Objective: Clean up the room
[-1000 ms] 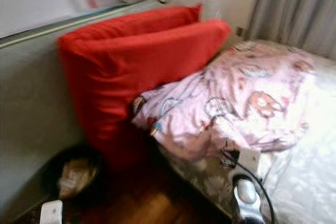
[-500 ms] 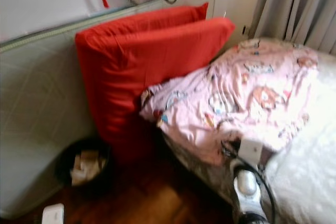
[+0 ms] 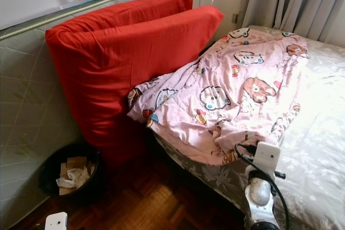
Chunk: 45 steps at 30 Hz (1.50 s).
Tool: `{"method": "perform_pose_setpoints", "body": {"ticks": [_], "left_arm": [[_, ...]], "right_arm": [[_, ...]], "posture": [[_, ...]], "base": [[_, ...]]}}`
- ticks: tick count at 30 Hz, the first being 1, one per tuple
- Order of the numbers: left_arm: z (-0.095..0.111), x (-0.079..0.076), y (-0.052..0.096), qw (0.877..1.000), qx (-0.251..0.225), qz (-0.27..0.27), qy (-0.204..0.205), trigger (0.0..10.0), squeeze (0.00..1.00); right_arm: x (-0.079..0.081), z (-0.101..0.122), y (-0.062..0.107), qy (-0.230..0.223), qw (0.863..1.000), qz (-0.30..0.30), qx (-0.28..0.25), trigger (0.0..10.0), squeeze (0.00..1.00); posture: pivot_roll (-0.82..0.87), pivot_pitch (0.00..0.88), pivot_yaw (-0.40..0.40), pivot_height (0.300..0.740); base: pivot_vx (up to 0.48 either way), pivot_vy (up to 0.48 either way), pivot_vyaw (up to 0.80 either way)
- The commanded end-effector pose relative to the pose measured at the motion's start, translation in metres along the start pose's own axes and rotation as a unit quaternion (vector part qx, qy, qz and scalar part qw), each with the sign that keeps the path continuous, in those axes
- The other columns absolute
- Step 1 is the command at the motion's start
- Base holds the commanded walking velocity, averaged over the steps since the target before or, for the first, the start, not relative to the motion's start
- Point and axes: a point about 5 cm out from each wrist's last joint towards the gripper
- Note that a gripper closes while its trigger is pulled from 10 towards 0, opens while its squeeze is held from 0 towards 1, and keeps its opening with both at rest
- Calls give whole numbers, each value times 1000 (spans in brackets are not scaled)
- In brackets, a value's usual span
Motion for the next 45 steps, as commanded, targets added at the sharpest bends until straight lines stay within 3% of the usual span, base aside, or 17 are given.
{"method": "perform_pose_setpoints", "body": {"ticks": [1,3,6,13,19,22,27,45], "left_arm": [[-4,-2,1,1000,7,-6,-12,10000,0],[-4,-2,1,1000,6,-8,-13,10000,0],[-4,-2,1,1000,6,-9,-15,10000,0],[-5,-1,2,1000,8,-8,-15,10000,0],[-5,-3,2,1000,9,-9,-14,10000,0],[-5,-3,2,1000,9,-10,-15,10000,0],[-4,-5,1,1000,9,-14,-19,10000,0],[-3,-7,1,1000,8,-19,-24,10000,0]], "right_arm": [[1,-7,5,13,1000,4,17,10000,0],[0,-10,9,10,1000,13,13,10000,0],[9,-5,15,30,997,72,-23,10000,0],[-8,1,19,39,997,38,-53,10000,0],[-32,-34,34,22,998,-25,53,10000,0],[-33,-45,40,26,995,-22,90,10000,0],[-30,-75,58,51,979,3,196,10000,0],[-46,-110,90,60,937,-17,344,10000,0]], "posture": [[96,0,23,740],[98,0,21,740],[90,0,20,740],[89,0,14,740],[87,0,11,740],[87,0,11,740],[85,0,11,740],[87,0,9,740]], "base": [[0,0,0],[0,0,0],[0,0,0],[0,0,0],[0,0,0],[0,0,0],[0,0,0],[0,0,0]]}}
Point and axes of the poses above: a point about 5 cm out from each wrist's last joint towards the gripper, its own y axis pointing back from the gripper into the wrist, its own z axis along the axis of the wrist's last joint, x = y × z, and after that the axes turned 13 degrees about -y, right-handed
